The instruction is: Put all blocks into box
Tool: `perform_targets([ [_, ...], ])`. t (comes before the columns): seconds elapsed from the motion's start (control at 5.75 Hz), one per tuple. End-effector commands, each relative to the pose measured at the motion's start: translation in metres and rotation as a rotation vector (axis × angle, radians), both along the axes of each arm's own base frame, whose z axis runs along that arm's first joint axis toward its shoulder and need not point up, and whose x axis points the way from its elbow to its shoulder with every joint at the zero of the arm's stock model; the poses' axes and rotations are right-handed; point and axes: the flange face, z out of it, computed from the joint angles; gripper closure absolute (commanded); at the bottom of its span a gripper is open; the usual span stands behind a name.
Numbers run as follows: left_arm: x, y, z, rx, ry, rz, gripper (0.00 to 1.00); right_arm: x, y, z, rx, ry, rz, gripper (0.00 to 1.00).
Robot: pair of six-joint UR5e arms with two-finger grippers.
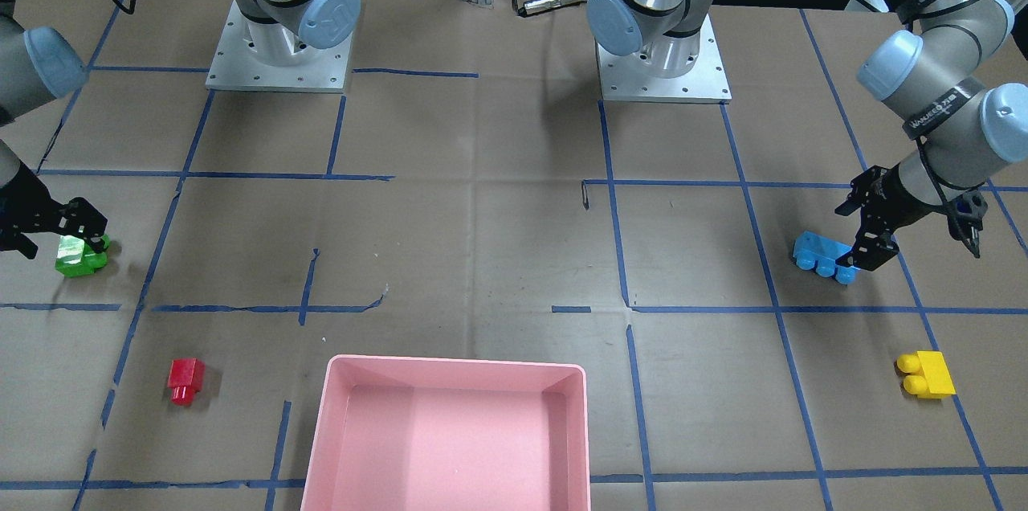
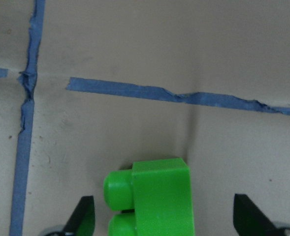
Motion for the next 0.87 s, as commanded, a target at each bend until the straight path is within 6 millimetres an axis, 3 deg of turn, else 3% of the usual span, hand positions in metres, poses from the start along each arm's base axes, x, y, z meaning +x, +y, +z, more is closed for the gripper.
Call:
perform_targets([
  [0.0,-0.009,-0.009,-0.017,-0.009,0.015,-0.026,0.01,-0.003,0.003,-0.006,0.006,-0.012,-0.006,0.01],
  [0.35,-0.007,-0.006,-0.020,0.003,0.014,-0.024,0.01,0.001,0.002,-0.003,0.002,-0.010,-0.001,0.01],
  [0.7,-0.011,0.005,-0.034,0.011,0.022,-0.019,0.01,0.010,0.011,-0.017,0.027,-0.032,0.002,0.01],
])
